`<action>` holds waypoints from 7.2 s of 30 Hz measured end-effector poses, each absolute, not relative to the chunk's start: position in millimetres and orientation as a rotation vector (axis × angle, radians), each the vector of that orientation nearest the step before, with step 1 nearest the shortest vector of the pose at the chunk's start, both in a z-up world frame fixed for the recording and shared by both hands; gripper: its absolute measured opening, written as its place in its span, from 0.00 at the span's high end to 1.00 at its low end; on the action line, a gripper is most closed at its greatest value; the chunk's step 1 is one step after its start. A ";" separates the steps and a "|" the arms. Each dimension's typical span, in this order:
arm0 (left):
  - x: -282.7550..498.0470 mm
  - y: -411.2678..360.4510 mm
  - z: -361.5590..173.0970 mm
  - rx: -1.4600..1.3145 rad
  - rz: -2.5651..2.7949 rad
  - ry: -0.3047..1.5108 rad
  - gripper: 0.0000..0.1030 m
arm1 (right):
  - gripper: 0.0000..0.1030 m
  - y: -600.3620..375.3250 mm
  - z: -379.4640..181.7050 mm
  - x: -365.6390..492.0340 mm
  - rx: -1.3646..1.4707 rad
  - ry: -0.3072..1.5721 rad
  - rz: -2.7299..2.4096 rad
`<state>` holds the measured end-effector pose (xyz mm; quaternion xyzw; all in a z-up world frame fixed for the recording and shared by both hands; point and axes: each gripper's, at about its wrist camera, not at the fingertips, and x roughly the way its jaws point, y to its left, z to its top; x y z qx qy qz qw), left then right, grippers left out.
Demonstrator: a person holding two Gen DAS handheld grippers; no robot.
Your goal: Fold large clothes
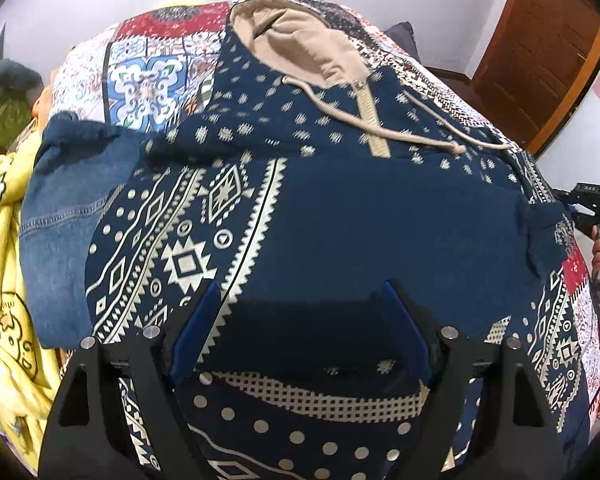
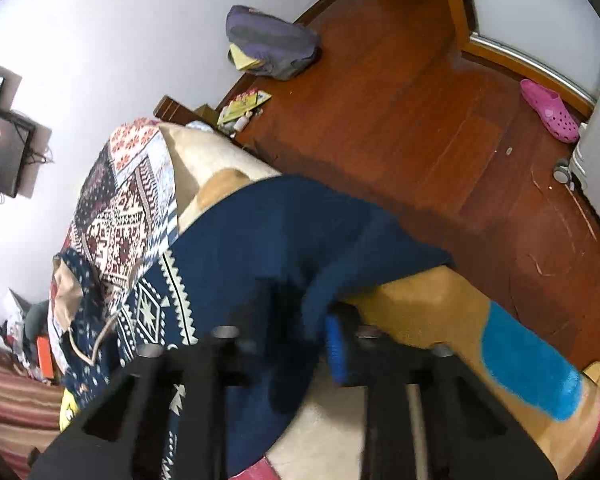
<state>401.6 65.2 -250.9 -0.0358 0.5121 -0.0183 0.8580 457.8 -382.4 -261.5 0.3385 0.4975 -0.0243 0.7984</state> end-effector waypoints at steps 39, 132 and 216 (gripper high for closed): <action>320.3 100.5 -195.8 -0.041 -0.044 0.948 0.21 | 0.91 -62.2 -216.4 382.6 0.009 1.203 0.453; 364.6 115.2 -263.8 -0.009 0.035 1.057 0.54 | 0.38 -120.3 -214.0 373.9 -0.290 1.166 0.292; 461.8 143.3 -147.3 -0.004 0.011 0.859 0.19 | 0.30 -88.7 -120.9 483.9 -0.078 0.981 0.338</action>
